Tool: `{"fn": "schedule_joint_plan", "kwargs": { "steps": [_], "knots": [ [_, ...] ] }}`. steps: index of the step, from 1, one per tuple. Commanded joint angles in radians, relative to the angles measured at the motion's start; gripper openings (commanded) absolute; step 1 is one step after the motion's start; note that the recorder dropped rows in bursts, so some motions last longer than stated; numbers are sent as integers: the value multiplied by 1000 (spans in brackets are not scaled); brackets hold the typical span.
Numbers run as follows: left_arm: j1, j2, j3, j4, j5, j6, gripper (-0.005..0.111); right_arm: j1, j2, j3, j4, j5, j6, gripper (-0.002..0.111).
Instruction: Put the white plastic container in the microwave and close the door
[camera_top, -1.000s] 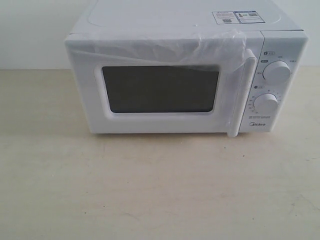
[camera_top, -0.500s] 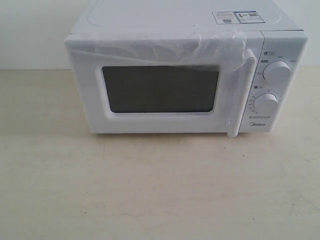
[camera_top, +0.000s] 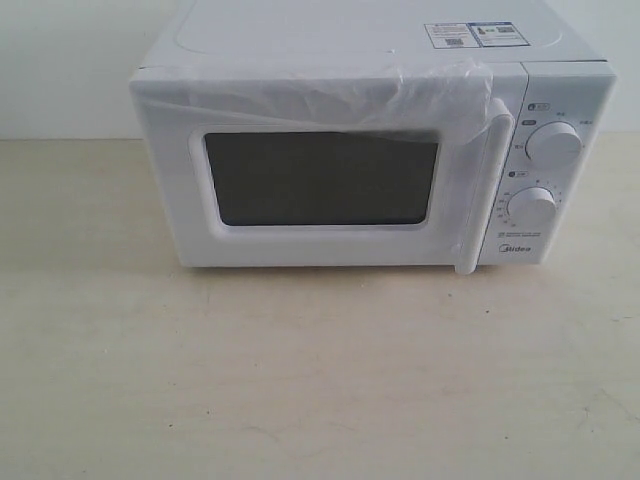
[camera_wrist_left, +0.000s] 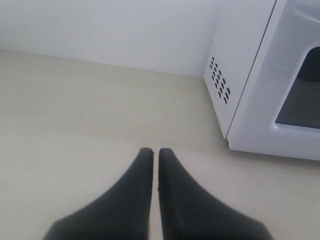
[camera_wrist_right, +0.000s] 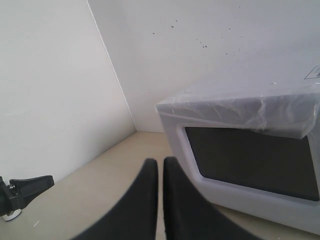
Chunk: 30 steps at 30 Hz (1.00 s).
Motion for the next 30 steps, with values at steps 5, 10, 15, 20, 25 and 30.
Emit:
{"fn": "schedule_joint_plan", "kwargs": {
  "steps": [5,10,15,20,25,30],
  "knots": [
    [4,-3,4,-6,-13,-10,4,-1,-4,-1,-100,-47,-188,0],
    [4,-3,4,-6,-13,-10,4,-134,-3,-1,-87,-17,-176,0],
    [4,-3,4,-6,-13,-10,4,-334,-13,2,-142,152,-209,0],
    [4,-3,4,-6,-13,-10,4,-447,-105,48,-235,199,-217,0],
    [4,-3,4,-6,-13,-10,4,-462,-152,111,-271,165,-219,0],
    [4,-3,4,-4,-12,-8,4,-469,-152,177,-269,98,-202,0]
  ]
}}
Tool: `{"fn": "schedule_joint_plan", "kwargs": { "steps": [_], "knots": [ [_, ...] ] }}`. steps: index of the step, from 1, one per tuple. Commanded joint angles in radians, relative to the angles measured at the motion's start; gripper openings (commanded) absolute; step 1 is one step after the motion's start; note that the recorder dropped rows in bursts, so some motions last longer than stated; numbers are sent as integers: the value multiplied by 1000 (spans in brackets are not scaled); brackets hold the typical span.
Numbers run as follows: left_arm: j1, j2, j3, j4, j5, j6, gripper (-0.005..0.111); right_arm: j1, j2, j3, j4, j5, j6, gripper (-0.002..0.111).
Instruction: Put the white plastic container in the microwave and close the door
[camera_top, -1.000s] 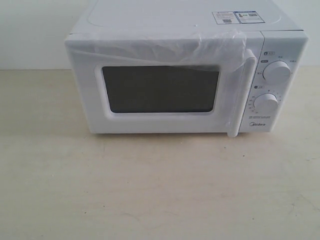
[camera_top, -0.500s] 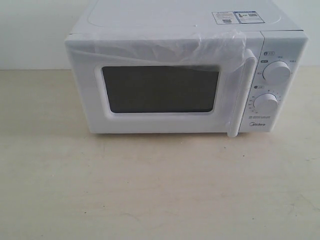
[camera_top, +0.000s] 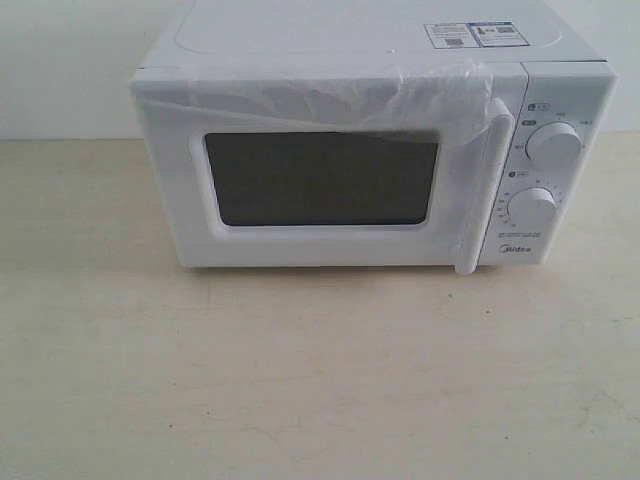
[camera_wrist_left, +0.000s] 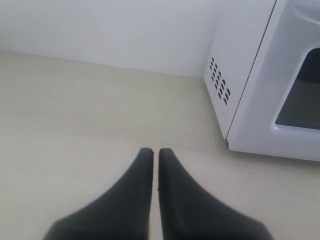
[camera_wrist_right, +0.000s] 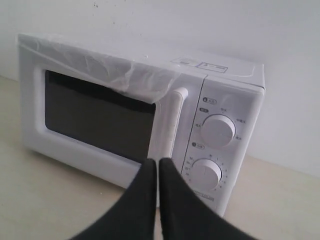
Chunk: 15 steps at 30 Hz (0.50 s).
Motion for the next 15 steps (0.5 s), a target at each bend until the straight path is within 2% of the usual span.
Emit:
{"fn": "schedule_joint_plan", "kwargs": {
  "steps": [1,8,15],
  "knots": [
    [4,-3,4,-4,-8,-8,4,-9,-6,63,-7,-88,13,0],
    [4,-3,4,-4,-8,-8,4,-9,-6,94,-4,-214,10,0],
    [4,-3,4,-4,-8,-8,4,-9,-6,94,-39,-217,31,0]
  ]
}}
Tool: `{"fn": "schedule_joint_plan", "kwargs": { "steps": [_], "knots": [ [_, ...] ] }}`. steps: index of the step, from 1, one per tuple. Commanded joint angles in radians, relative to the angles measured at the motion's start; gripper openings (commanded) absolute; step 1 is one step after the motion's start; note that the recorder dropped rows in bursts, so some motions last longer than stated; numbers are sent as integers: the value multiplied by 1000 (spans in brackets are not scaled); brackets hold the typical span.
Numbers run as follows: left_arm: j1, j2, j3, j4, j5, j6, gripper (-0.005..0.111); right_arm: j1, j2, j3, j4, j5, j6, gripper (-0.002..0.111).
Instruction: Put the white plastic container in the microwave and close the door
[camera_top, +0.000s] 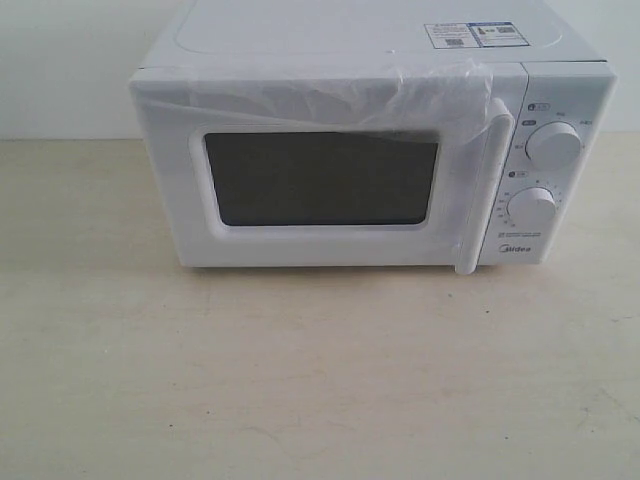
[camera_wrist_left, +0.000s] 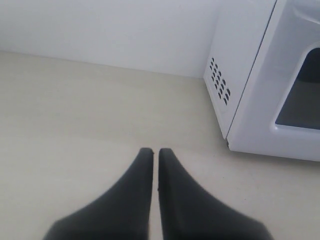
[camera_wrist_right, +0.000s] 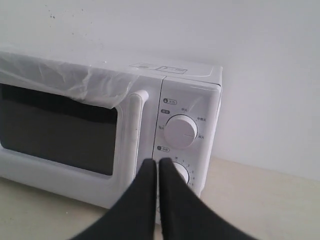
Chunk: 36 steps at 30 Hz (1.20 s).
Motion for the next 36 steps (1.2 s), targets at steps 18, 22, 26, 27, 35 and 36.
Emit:
{"fn": "schedule_joint_plan", "kwargs": {
  "steps": [18,22,26,27,35,36],
  "knots": [
    [4,-3,4,-4,-8,-8,4,-7,-5,25,-662,178,829,0],
    [4,-3,4,-4,-8,-8,4,-7,-5,25,-662,176,833,0],
    [4,-3,4,-4,-8,-8,4,-7,-5,25,-662,281,838,0],
    [4,-3,4,-4,-8,-8,4,-7,-5,25,-662,301,844,0],
    [4,-3,4,-4,-8,-8,4,-106,-5,25,-654,306,931,0],
    [4,-3,4,-4,-8,-8,4,-106,-5,25,-654,306,931,0]
  ]
}}
